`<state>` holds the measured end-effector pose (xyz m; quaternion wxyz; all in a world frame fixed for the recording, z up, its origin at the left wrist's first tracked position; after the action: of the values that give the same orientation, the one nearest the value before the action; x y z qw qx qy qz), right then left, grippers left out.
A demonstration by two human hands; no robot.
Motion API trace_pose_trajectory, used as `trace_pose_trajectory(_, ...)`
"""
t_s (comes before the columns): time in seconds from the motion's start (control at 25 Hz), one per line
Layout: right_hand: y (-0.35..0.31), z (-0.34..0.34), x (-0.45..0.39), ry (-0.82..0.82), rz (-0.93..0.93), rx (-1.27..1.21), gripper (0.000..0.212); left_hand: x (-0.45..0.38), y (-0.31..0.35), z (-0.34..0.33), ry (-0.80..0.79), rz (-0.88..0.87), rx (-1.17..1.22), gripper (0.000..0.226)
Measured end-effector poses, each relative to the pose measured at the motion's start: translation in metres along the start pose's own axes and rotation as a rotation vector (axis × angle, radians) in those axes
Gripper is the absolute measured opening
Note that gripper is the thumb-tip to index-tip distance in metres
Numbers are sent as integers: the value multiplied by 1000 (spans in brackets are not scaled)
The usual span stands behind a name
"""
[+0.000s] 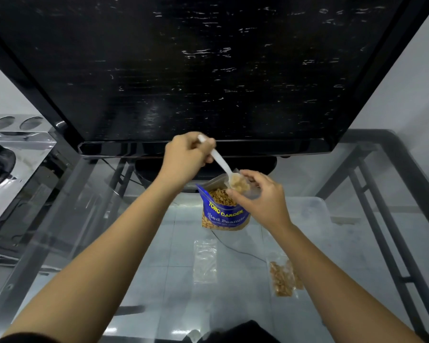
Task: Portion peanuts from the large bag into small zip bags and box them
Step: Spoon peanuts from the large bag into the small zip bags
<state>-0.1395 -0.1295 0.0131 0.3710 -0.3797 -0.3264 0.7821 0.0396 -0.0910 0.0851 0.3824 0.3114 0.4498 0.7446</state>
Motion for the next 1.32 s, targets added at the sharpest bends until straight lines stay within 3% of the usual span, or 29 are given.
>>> trace_pose_trajectory(0.12,1,0,-1,73,-65,-73,48,25,45,3,139,-370,-282,17)
trace_pose_trajectory(0.24,11,6,2,113,-141,-118,44,14,42,30,341,-336,-213,19)
trace_pose_trajectory(0.32,19,7,6,97,-173,-127,43,7,19,20,260,-310,-311,20)
trace_pose_trajectory(0.48,29,1,15,-7,-222,-150,40,20,-33,-38,-49,-451,-641,22)
trace_pose_trajectory(0.68,32,4,15,-27,-281,-224,33,-2,-70,-15,233,41,-345,20)
trace_pose_trajectory(0.84,33,6,15,-38,-311,-250,28,-2,-81,-35,-18,150,-246,18)
trace_pose_trajectory(1.0,32,7,16,-39,-307,-251,32,-9,-102,-33,77,351,-40,19)
trace_pose_trajectory(1.32,35,8,18,-53,-342,-258,41,-4,-103,-32,51,386,98,17)
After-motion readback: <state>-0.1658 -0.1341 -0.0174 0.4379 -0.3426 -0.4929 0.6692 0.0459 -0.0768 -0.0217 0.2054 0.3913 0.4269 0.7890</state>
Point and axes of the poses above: each hand's wrist, its own x-axis away from the middle knuckle, its own z-axis out of the back of the hand, y = z × x, the point moved 6 cm from there along -x, towards the middle knuckle, and after that the axes turned 8 degrees about z, right-handed, at the moved point
